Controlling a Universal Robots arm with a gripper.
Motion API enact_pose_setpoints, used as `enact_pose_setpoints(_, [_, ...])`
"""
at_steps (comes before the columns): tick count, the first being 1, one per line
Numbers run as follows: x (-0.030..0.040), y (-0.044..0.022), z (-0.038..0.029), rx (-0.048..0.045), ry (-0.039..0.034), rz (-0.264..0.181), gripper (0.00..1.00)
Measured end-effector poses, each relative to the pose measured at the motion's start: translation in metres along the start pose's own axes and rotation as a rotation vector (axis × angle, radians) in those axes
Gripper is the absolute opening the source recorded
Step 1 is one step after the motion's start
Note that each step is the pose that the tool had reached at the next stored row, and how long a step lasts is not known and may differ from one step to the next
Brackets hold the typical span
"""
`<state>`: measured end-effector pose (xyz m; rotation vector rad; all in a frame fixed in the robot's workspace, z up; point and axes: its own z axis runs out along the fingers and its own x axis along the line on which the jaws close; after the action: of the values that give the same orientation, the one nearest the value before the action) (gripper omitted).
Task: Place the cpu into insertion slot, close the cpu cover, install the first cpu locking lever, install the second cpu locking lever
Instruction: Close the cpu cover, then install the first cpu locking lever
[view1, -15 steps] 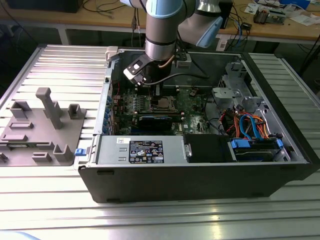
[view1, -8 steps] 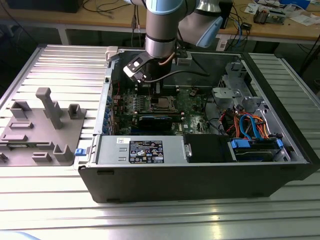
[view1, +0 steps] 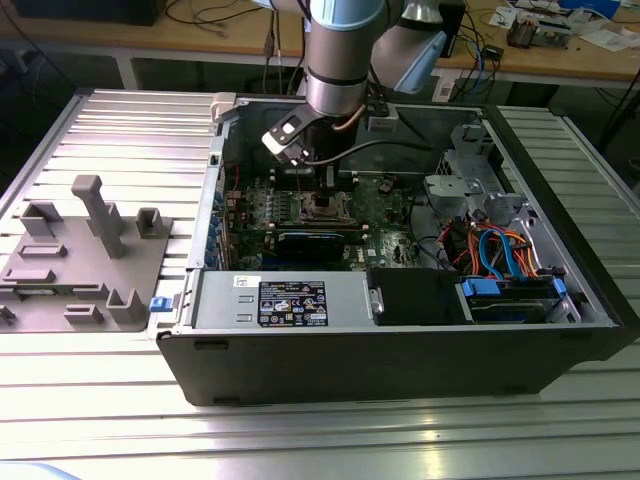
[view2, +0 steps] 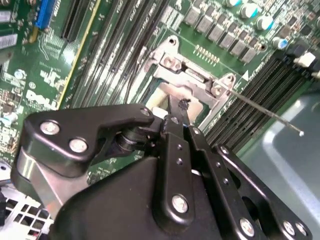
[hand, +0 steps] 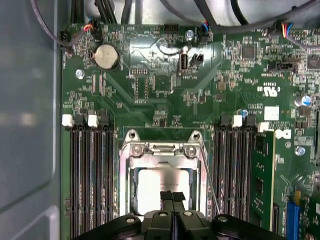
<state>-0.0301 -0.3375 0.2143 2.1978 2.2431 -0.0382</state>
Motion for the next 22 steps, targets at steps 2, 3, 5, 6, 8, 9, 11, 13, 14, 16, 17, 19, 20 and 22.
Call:
enact_pose_setpoints(2, [0.0, 0.0009, 0.0, 0.0, 0.0, 0.0, 0.11])
enact_pose_setpoints(3, [0.0, 0.0009, 0.0, 0.0, 0.0, 0.0, 0.11])
enact_pose_setpoints(5, [0.0, 0.0012, 0.0, 0.0, 0.0, 0.0, 0.11])
enact_pose_setpoints(6, [0.0, 0.0014, 0.0, 0.0, 0.0, 0.0, 0.11])
enact_pose_setpoints(8, [0.0, 0.0015, 0.0, 0.0, 0.0, 0.0, 0.11])
enact_pose_setpoints(9, [0.0, 0.0015, 0.0, 0.0, 0.0, 0.0, 0.11])
enact_pose_setpoints(11, [0.0, 0.0016, 0.0, 0.0, 0.0001, 0.0, 0.11])
enact_pose_setpoints(13, [0.0, 0.0016, 0.0, 0.0, 0.0, 0.0, 0.11])
enact_pose_setpoints(14, [0.0, 0.0016, 0.0, 0.0, 0.0, 0.0, 0.11])
enact_pose_setpoints(16, [0.0001, 0.0017, -0.0001, 0.0, 0.0001, 0.0, 0.11])
enact_pose_setpoints(17, [0.0001, 0.0017, -0.0009, -0.0001, 0.0, 0.0, 0.11])
enact_pose_setpoints(19, [-0.0001, 0.0016, -0.0049, -0.0003, -0.0003, 0.0, 0.11])
enact_pose_setpoints(20, [-0.0001, 0.0016, -0.0068, -0.0005, -0.0001, 0.0, 0.11])
enact_pose_setpoints(22, [-0.0002, 0.0015, -0.0125, -0.0004, -0.0002, 0.0, 0.11])
